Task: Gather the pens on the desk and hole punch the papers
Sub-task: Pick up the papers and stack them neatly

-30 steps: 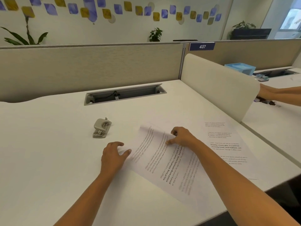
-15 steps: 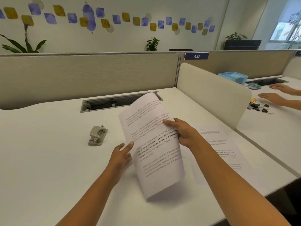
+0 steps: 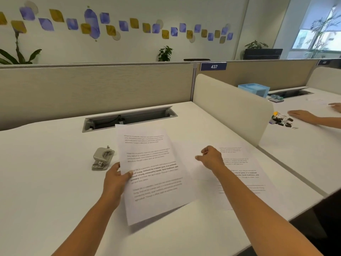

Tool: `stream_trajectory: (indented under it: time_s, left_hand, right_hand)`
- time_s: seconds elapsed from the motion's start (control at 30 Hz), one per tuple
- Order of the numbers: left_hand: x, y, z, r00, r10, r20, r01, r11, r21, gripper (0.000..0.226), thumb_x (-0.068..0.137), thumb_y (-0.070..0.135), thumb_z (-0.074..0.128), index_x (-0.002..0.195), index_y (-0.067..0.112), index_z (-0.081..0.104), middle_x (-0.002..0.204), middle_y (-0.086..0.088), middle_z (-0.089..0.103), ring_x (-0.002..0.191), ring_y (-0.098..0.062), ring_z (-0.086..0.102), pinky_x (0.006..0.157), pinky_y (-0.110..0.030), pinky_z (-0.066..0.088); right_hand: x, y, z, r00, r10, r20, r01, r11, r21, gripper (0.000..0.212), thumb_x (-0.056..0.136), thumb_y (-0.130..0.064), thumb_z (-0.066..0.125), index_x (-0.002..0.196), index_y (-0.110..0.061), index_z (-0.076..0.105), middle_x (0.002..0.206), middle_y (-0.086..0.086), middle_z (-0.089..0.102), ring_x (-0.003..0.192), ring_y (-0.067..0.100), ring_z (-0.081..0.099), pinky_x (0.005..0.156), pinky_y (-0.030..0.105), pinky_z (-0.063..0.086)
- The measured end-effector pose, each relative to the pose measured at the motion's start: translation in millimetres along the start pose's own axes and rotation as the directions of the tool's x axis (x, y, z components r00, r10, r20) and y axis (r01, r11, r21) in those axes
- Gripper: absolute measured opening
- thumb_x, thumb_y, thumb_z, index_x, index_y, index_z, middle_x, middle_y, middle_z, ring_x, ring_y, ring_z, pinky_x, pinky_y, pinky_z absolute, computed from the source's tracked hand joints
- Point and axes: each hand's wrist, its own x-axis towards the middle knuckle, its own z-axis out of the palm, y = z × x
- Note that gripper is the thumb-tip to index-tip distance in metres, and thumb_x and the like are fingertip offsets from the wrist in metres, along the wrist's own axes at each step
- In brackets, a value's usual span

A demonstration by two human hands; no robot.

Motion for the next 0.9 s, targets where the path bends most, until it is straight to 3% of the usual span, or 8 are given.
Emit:
stream_trajectory:
  time_s: [0.1, 0.2, 0.33, 0.57, 0.9]
  left_hand:
    - [1, -1, -4, 1.0, 0.004, -0.014, -0.004, 1.0, 0.01, 0.035, 0.084, -0.002, 0.06, 0.115, 0.013, 0.055, 0.102, -0.014, 0.066, 0.079, -0.026, 0.066, 0.067, -0.032, 0.052]
    - [0, -1, -6, 1.0, -0.006, -0.016, 0.006, 1.0, -0.019, 0.034, 0.084, -0.005, 0.058, 0.113, 0.011, 0.055, 0.105, -0.017, 0.065, 0.082, -0.03, 0.064, 0.071, -0.033, 0.051]
    - [-2, 0, -8, 1.0, -0.018, -0.008, 0.018, 0.999, -0.048, 0.036, 0.084, -0.007, 0.057, 0.117, 0.007, 0.054, 0.112, -0.021, 0.063, 0.091, -0.035, 0.062, 0.081, -0.041, 0.049]
    - [-3, 0, -7, 0.998, -0.055, -0.026, 0.052, 0.994, -0.092, 0.04, 0.085, -0.008, 0.055, 0.123, 0.005, 0.051, 0.116, -0.021, 0.062, 0.091, -0.033, 0.061, 0.08, -0.041, 0.048]
    - [-2, -1, -11, 0.995, -0.089, -0.048, 0.085, 0.993, -0.079, 0.041, 0.085, -0.005, 0.057, 0.123, 0.008, 0.051, 0.115, -0.019, 0.063, 0.09, -0.033, 0.062, 0.078, -0.041, 0.049]
  right_hand:
    - [-1, 8, -2, 0.999, 0.012, 0.031, 0.001, 0.916, -0.402, 0.049, 0.082, -0.034, 0.066, 0.123, -0.013, 0.049, 0.128, 0.009, 0.049, 0.12, 0.026, 0.046, 0.092, 0.035, 0.043]
    - [-2, 15, -1, 0.999, 0.048, -0.025, -0.054, 0.83, -0.555, 0.063, 0.081, -0.046, 0.063, 0.131, -0.013, 0.04, 0.134, 0.01, 0.043, 0.127, 0.028, 0.038, 0.098, 0.039, 0.039]
    - [-3, 24, 1, 0.991, 0.106, -0.078, -0.131, 0.831, -0.54, 0.078, 0.075, -0.054, 0.067, 0.132, -0.011, 0.034, 0.134, 0.011, 0.043, 0.127, 0.029, 0.038, 0.098, 0.04, 0.037]
    - [4, 25, -6, 0.975, 0.215, -0.061, -0.215, 0.827, -0.519, 0.103, 0.063, -0.061, 0.073, 0.137, -0.01, 0.022, 0.14, 0.017, 0.036, 0.13, 0.033, 0.034, 0.1, 0.044, 0.036]
    - [13, 23, -8, 0.94, 0.336, -0.059, -0.328, 0.84, -0.432, 0.112, 0.056, -0.057, 0.081, 0.137, -0.006, 0.023, 0.143, 0.017, 0.033, 0.133, 0.033, 0.031, 0.105, 0.047, 0.031]
